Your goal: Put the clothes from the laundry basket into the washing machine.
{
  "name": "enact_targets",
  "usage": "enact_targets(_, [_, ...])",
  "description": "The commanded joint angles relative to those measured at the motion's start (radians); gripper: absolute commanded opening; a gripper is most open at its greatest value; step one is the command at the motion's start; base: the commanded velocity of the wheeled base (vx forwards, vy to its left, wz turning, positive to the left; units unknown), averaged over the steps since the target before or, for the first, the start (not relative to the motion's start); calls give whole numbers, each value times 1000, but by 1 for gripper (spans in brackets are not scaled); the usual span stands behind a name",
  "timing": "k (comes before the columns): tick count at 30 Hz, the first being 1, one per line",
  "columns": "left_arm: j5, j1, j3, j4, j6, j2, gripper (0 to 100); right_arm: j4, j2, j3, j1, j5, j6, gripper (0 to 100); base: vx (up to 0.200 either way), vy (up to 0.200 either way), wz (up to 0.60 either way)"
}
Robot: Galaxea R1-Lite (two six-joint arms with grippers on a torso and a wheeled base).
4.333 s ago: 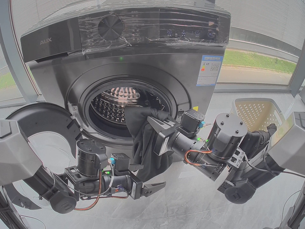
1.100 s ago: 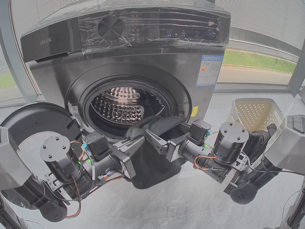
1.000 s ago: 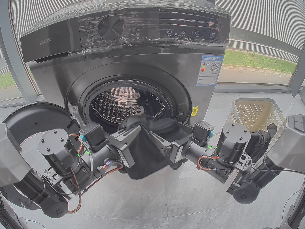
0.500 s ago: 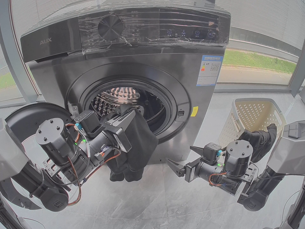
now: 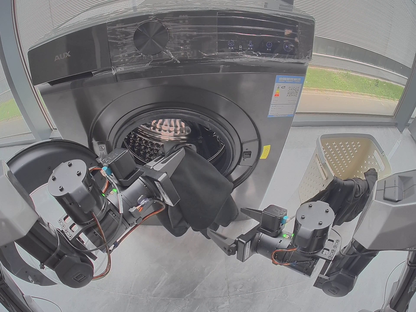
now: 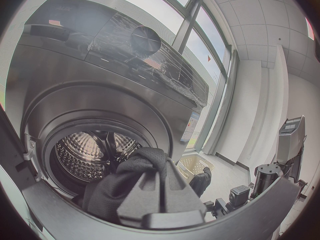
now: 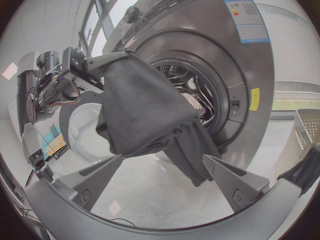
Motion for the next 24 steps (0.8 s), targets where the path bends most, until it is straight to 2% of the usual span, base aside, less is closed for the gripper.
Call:
enact_targets(1, [0,-2,0,0,0,2,0,-11,7,-11,41,15,-2,100,0,0,0])
enact_targets(3, [0,-3,0,0,2,2,0,-19,7,-14,50,26,-2,100,0,0,0])
enact_targets(10, [0,-6,3,0,2,4,0,-31,5,-95,44,18,-2,100,0,0,0])
enact_targets(24, [0,-3,1,0,0,-2,0,-88,113,-123,38,12,13,100,0,0,0])
